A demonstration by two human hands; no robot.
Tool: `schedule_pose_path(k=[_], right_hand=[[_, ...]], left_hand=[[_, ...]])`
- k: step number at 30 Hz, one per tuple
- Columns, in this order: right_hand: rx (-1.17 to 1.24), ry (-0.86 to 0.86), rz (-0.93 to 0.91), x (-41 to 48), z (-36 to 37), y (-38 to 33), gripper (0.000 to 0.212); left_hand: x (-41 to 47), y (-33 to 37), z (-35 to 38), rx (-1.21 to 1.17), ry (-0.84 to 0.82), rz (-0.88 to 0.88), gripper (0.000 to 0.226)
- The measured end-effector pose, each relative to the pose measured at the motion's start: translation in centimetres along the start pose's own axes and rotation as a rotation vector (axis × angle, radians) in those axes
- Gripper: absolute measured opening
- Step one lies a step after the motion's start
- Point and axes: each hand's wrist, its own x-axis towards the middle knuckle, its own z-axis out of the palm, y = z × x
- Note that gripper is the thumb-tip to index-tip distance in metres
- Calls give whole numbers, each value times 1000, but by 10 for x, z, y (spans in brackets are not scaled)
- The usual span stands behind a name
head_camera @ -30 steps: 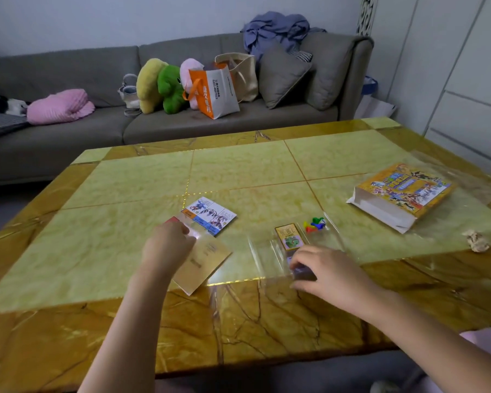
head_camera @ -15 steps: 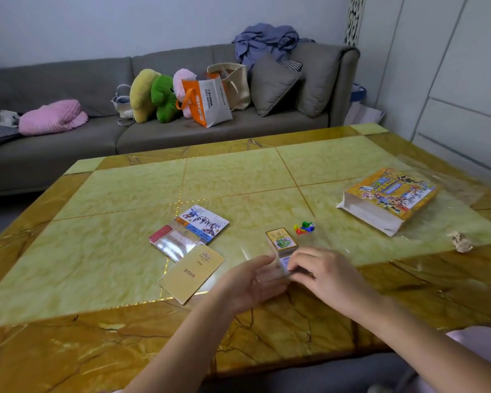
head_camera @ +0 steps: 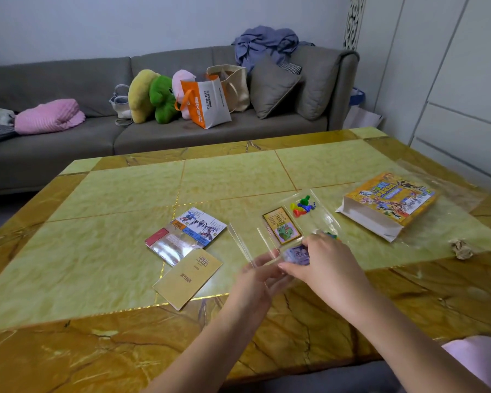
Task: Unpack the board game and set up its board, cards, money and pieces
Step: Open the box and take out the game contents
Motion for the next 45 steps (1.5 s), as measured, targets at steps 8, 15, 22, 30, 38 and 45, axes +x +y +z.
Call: schedule_pose_path(k=[8, 15, 22, 30, 38, 45], right_hand=[[158, 84, 21, 0, -14, -11, 58], [115, 36, 37, 9, -11, -14, 58], [73, 95, 42, 15, -2, -9, 37], [104, 1, 0, 19, -5, -7, 52], [192, 22, 73, 24, 0, 17, 19], [478, 118, 74, 32, -11, 36, 24]], left_hand=[[-5, 6, 4, 44, -7, 93, 44], [-7, 2, 5, -21, -3, 78, 34], [-3, 3, 6, -49, 57, 60, 41], [-7, 2, 4, -41, 37, 52, 29], [3, 1, 3, 29, 127, -57, 4], [0, 8, -1, 387, 150, -202, 41]])
